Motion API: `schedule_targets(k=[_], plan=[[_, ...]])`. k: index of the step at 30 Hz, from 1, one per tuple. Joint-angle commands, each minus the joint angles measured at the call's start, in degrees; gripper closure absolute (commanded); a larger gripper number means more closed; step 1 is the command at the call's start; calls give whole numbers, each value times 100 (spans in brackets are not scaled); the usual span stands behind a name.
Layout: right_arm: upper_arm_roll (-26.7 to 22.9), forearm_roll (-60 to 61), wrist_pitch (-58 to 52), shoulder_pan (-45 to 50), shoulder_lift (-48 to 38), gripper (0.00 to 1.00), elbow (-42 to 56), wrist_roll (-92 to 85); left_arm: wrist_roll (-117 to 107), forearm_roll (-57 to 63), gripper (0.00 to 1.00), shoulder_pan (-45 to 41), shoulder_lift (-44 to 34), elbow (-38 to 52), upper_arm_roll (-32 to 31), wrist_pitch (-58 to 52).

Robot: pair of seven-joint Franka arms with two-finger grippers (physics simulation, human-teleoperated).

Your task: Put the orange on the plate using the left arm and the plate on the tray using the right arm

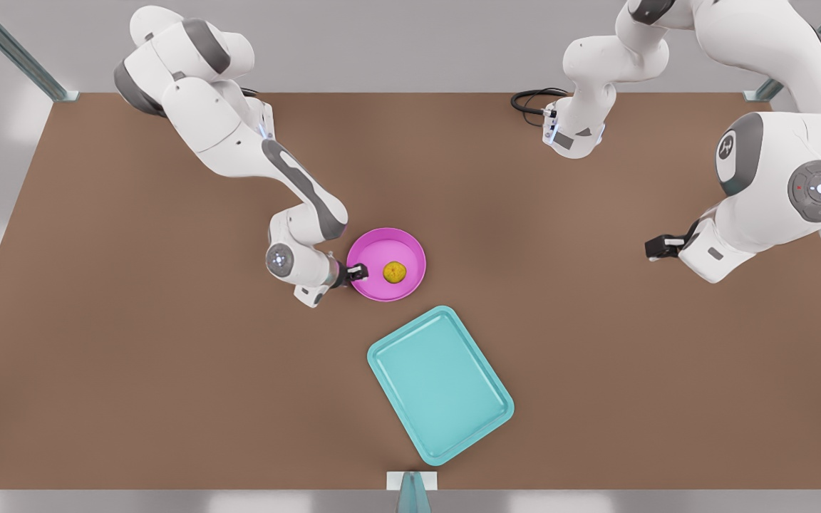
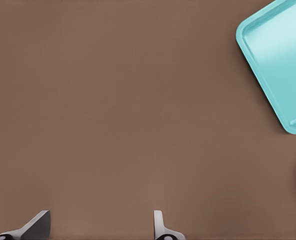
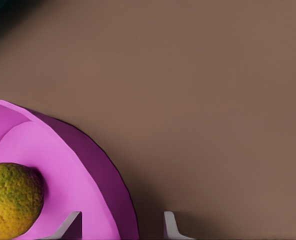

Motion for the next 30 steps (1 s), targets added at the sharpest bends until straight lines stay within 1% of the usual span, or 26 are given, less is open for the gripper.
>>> schedule_targets(k=[1, 2, 4, 5, 6, 7, 9, 10, 11, 17, 22, 24, 27, 29, 30], plan=[[8, 7, -168, 0, 1, 39, 17, -224, 477, 2, 0, 1, -7, 6, -2, -54], [8, 7, -273, -9, -17, 42, 17, -215, 477, 2, 0, 1, -7, -2, -2, -63], [8, 7, -379, -9, -8, 58, 88, -206, 512, 11, 0, 1, -7, 6, -2, -80], [8, 7, -397, -9, 1, 62, 105, -215, 512, 11, 0, 1, -7, -2, -2, -80], [8, 7, -397, -9, 18, 68, 105, -215, 512, 11, 0, 1, -7, -2, -2, -80], [8, 7, -397, -9, 27, 71, 123, -215, 512, 11, 0, 1, -7, 6, -2, -80], [8, 7, -397, -8, 89, 71, 140, -215, 512, 11, 0, 1, -7, 6, -2, -89], [8, 7, -397, 0, 97, 77, 140, -224, 494, 11, 0, 1, -16, 6, -2, -89], [61, 7, -432, -9, 97, 79, 158, -233, 503, 11, 0, 1, -16, 6, 7, -80], [140, 7, -731, -17, 36, 79, 369, -171, 512, 11, 0, 1, -7, -2, 16, -89], [210, 86, -951, -334, -140, 79, 712, -136, 512, 11, 0, 1, -7, -2, 16, -133], [201, 323, -942, -378, -149, 79, 931, -145, 512, 11, 0, 1, -7, -2, 25, -133], [158, 868, -854, -334, 27, 79, 1414, -127, 512, 72, 0, 27, 72, -2, 60, -36], [61, 877, -468, -123, 466, 79, 2065, 435, 521, 37, 0, 36, 169, -11, 69, -106], [61, 877, -187, -79, 624, 79, 2197, 689, 503, 28, 0, 53, 116, 6, 86, -107]])
